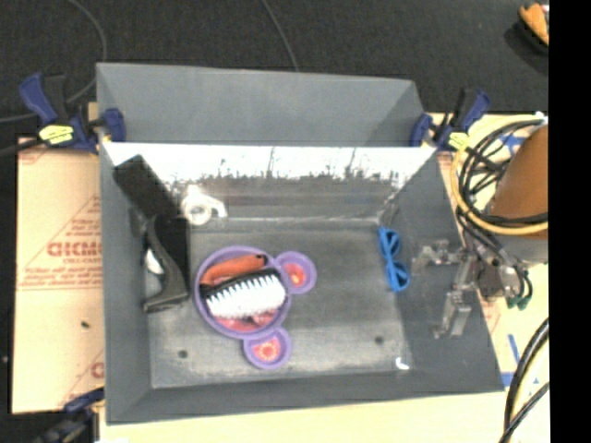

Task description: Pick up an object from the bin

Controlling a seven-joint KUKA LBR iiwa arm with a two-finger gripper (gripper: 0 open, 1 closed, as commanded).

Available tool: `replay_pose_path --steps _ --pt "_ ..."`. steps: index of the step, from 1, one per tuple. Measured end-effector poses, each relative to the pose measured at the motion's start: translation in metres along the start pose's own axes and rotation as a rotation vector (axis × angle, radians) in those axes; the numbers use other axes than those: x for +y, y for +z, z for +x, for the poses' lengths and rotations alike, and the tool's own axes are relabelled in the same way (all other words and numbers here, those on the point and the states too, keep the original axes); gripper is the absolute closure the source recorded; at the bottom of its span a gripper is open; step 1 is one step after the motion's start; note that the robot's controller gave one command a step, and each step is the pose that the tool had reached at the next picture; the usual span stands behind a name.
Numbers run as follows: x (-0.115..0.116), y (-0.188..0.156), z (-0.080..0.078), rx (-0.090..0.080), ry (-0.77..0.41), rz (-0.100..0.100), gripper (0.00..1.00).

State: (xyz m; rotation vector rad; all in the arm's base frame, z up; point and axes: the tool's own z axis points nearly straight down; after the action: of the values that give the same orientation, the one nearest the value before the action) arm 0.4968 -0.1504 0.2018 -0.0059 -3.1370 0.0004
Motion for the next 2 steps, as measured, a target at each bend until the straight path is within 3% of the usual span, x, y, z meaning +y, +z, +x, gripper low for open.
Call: replay_pose_path --steps 1,2 --pt "0.001 -0.005 -0.002 -0.008 -0.006 0.002 0.0" --pt "0.118 0.082 -0.03 -0.007 -0.005 -0.001 0.0"
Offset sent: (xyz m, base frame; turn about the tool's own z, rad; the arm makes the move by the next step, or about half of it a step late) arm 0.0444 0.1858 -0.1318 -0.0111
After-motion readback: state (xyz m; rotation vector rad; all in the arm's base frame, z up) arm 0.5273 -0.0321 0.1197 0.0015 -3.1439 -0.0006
